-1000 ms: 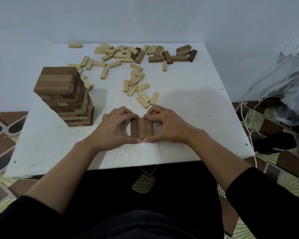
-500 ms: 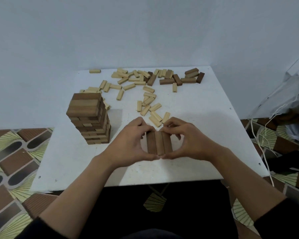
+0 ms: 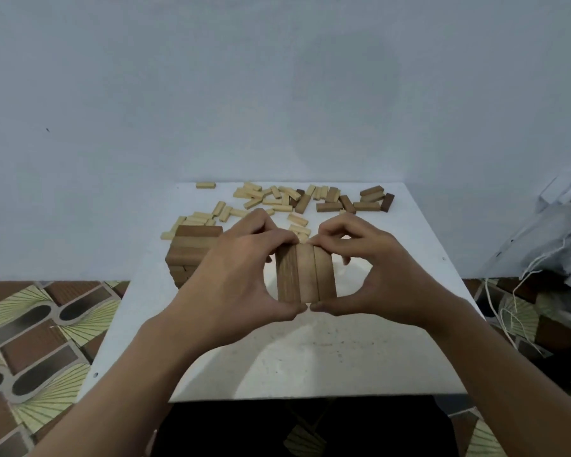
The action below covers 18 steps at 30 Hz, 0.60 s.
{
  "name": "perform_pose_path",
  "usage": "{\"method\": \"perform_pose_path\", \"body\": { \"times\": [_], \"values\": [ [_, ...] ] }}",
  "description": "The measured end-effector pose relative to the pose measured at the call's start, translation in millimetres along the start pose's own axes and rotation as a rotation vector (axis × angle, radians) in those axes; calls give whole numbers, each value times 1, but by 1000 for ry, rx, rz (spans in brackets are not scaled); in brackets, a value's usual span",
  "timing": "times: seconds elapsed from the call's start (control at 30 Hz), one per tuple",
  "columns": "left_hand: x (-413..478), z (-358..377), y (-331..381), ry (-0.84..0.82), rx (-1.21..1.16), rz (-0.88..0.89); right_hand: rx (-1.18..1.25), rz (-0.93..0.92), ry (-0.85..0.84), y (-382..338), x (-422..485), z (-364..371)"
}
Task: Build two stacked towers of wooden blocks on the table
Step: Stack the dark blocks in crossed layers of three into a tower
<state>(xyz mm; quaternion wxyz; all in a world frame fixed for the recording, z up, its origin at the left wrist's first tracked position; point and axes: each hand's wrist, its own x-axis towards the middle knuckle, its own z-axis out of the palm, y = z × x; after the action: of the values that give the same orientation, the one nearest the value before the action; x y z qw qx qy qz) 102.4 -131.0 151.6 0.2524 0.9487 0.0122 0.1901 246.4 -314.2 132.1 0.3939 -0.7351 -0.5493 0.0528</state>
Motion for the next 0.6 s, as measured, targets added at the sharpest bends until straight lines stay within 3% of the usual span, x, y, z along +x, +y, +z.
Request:
{"method": "perform_pose_path", "body": {
  "times": [0.27,0.6],
  "values": [
    [5,-67,-29,-26,59,-28,-49,14,-67,-44,60,14],
    [35,-117,-103,-188,87,-105,-222,72,-123,-70,140,45]
  ]
}}
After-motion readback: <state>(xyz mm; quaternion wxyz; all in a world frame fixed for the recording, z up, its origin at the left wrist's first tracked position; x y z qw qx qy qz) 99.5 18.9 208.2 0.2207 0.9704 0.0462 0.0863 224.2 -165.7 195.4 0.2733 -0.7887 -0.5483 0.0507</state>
